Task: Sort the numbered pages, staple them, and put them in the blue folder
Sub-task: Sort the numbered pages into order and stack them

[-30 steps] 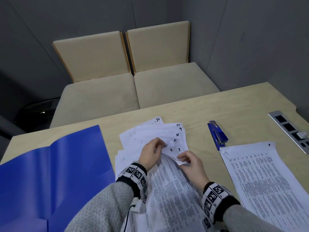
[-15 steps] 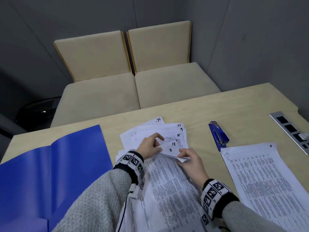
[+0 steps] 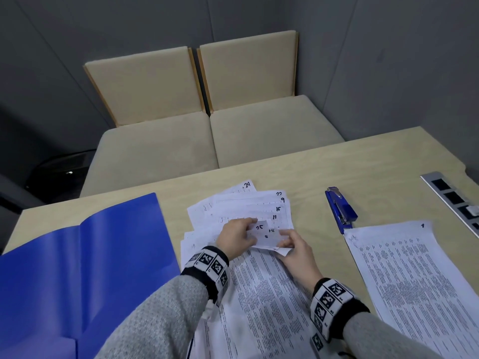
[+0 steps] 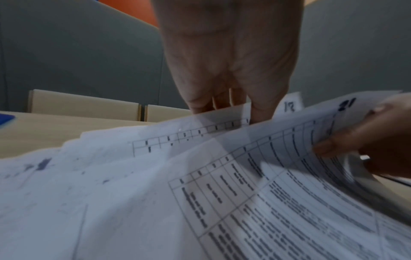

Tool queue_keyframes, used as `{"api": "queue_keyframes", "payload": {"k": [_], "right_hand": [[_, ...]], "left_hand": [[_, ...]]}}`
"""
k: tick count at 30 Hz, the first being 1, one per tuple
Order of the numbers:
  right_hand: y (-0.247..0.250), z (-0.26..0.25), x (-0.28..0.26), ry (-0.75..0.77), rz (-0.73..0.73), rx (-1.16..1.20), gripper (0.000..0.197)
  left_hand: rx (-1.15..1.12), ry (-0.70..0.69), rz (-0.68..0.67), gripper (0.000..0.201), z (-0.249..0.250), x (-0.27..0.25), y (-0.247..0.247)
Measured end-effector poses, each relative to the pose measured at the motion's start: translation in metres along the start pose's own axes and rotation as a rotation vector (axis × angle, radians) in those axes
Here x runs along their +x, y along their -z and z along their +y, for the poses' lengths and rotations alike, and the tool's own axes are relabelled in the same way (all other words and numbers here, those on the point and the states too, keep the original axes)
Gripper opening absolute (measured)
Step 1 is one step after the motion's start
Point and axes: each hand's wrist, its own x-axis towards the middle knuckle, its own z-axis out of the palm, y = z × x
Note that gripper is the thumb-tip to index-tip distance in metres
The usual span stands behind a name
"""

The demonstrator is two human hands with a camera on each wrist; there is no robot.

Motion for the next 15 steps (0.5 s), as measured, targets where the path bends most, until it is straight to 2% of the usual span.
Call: {"api": "queue_keyframes", "payload": {"k": [3, 7, 11, 15], "right_hand": [[0.0, 0.0, -0.003, 0.035, -0.017, 0.003, 0.022], [0.0, 0.006, -0.004, 0.08, 0.013, -0.059, 0.02], [-0.001, 0.011, 0.0, 0.087, 0.032, -0.162, 0.02], [-0.002, 0.012, 0.002, 0.089, 0.019, -0.127, 0.02]], "left_hand": [[0.106, -0.1, 0.051, 0.056, -0.002, -0.005, -0.004], [0.194, -0.165, 0.085, 0.045, -0.004, -0.015, -0.006], [0.218, -0.248, 0.183, 0.029, -0.006, -0.019, -0.004], [0.239, -0.286, 0.205, 0.034, -0.013, -0.02, -0.006]]}}
